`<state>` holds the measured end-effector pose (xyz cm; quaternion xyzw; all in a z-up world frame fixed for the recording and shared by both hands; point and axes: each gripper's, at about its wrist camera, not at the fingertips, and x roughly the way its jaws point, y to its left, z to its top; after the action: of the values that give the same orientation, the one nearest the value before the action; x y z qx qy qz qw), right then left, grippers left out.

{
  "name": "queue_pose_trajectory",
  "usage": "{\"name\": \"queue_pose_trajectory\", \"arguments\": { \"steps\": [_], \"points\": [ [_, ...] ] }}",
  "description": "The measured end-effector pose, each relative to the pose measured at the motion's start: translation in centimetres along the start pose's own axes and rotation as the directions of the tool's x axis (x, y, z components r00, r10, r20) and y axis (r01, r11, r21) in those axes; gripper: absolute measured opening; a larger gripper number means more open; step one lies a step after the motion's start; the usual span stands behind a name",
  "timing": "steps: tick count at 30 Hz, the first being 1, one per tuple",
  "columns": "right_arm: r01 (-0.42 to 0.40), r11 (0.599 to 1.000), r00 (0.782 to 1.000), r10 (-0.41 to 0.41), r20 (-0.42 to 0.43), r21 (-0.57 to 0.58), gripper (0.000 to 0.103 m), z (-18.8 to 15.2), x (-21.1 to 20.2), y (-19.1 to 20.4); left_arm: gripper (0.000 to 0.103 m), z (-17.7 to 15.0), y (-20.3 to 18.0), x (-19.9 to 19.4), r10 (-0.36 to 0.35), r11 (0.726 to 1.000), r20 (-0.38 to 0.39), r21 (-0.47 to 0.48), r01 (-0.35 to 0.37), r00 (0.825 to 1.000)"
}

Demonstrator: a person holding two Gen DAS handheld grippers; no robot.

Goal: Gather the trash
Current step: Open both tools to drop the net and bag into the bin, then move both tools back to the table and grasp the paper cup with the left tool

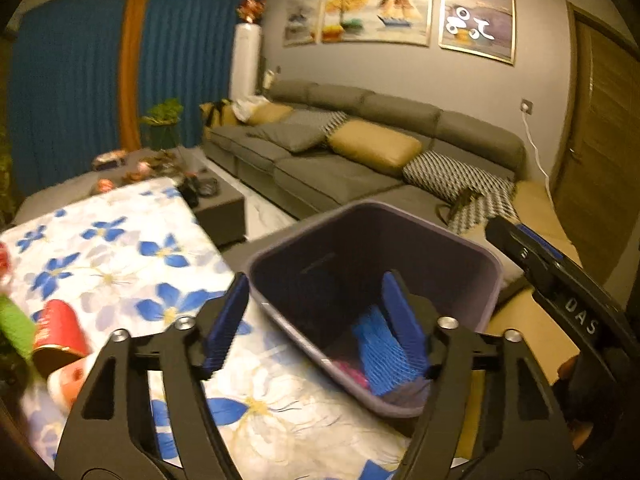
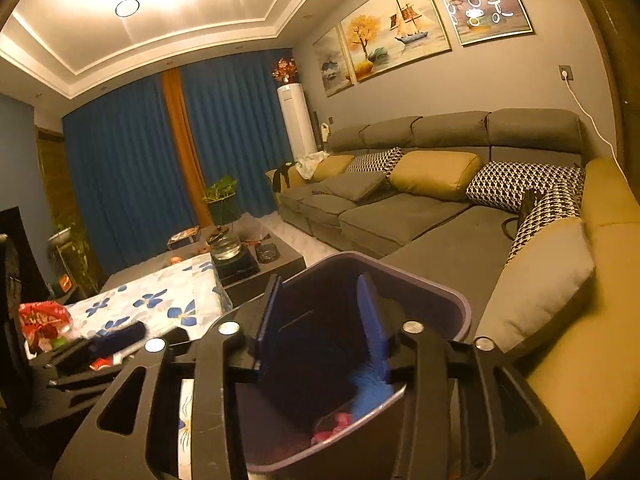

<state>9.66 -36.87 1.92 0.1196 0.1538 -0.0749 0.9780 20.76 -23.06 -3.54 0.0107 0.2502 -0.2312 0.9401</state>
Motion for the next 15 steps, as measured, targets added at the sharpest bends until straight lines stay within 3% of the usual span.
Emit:
{"name": "queue_pose_trajectory", "arguments": {
  "steps": [5,15],
  "points": [
    [-0.021,0.999,1.000,0.021,0.002,-0.036,0.053,-1.1,-1.4,1.7,0.078,-1.0,2.0,-3.2,0.111,0.992,0.057,-0.059,-0.107,0.992],
    [-0.108,0.991,0.994,0.105,-0.042,-0.078,0.055,-3.5,-3.6,6.0,0.082,-4.2,6.4,-10.3,0.251,0.958,0.076,-0.165,-0.236,0.965]
  ]
}}
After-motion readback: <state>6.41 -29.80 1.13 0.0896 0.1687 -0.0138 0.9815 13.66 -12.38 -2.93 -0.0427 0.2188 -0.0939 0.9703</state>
